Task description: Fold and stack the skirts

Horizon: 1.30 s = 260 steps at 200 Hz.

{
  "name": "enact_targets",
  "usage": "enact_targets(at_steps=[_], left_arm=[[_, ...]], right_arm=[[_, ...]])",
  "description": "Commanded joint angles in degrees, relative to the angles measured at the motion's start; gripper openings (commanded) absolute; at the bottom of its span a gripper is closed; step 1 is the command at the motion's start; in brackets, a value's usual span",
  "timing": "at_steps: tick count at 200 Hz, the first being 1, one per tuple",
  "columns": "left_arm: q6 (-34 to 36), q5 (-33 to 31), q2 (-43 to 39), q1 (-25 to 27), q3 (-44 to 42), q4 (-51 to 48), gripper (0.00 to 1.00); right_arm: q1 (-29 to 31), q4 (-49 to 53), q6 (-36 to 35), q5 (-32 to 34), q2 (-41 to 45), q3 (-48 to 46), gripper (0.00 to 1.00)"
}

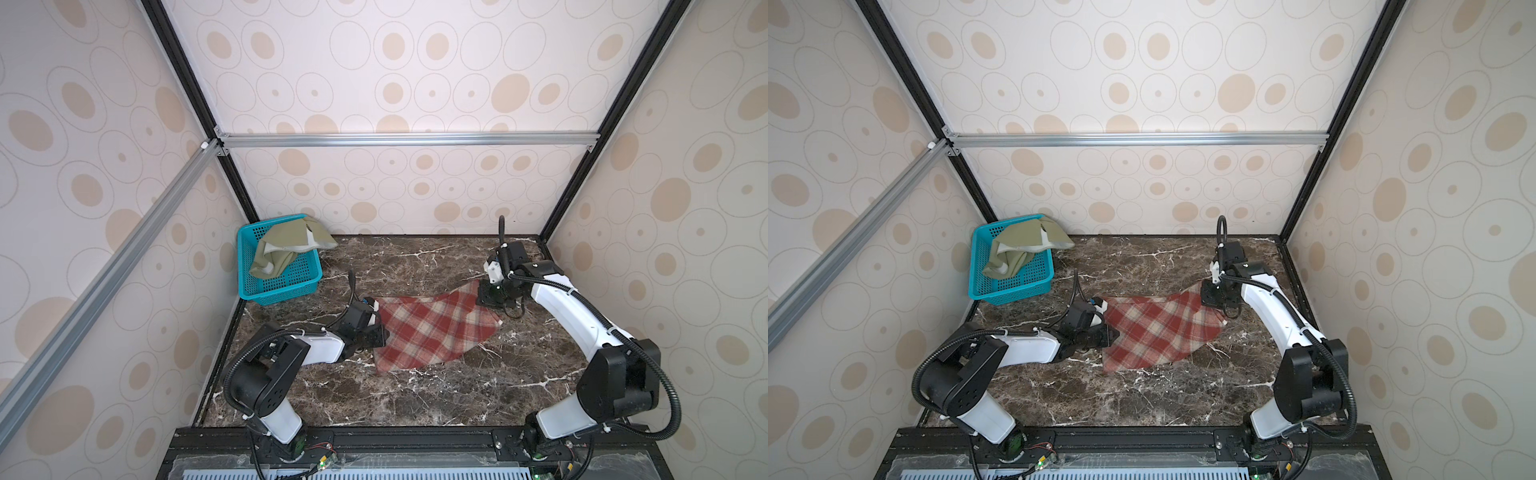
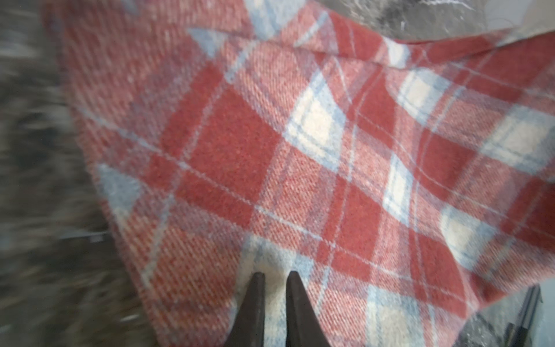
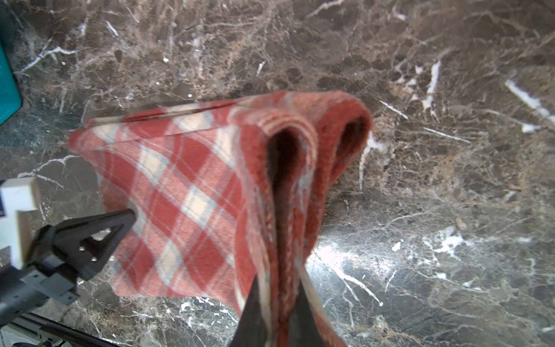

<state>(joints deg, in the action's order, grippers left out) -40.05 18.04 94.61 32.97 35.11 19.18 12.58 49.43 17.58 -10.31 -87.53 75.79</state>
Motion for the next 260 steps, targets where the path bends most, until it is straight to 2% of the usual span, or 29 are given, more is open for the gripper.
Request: enact_targets(at_steps=[1,79,151,260], left_arm=[[-4.2,2.2,2.5,1.7,-1.8,4.4,0.15],[-12.7,4.1,9.3,7.8,-1.7,18.0,0.14],[-14.9,4.3,11.8,10.5,-0.2,21.2,0.13],[-17.5,5.2,15.7,13.4,1.4,23.8,0.13]], right_arm=[[2.8,2.9,0.3,3.2,0.4,3.5,0.0],[11.8,3.3,3.1,4.8,-2.4,5.9,0.0],[17.4,2.3,4.7,7.7,-7.6,5.4,0.0],[21.4,-3.3,8.3,4.6,-13.4,2.7,0.0]])
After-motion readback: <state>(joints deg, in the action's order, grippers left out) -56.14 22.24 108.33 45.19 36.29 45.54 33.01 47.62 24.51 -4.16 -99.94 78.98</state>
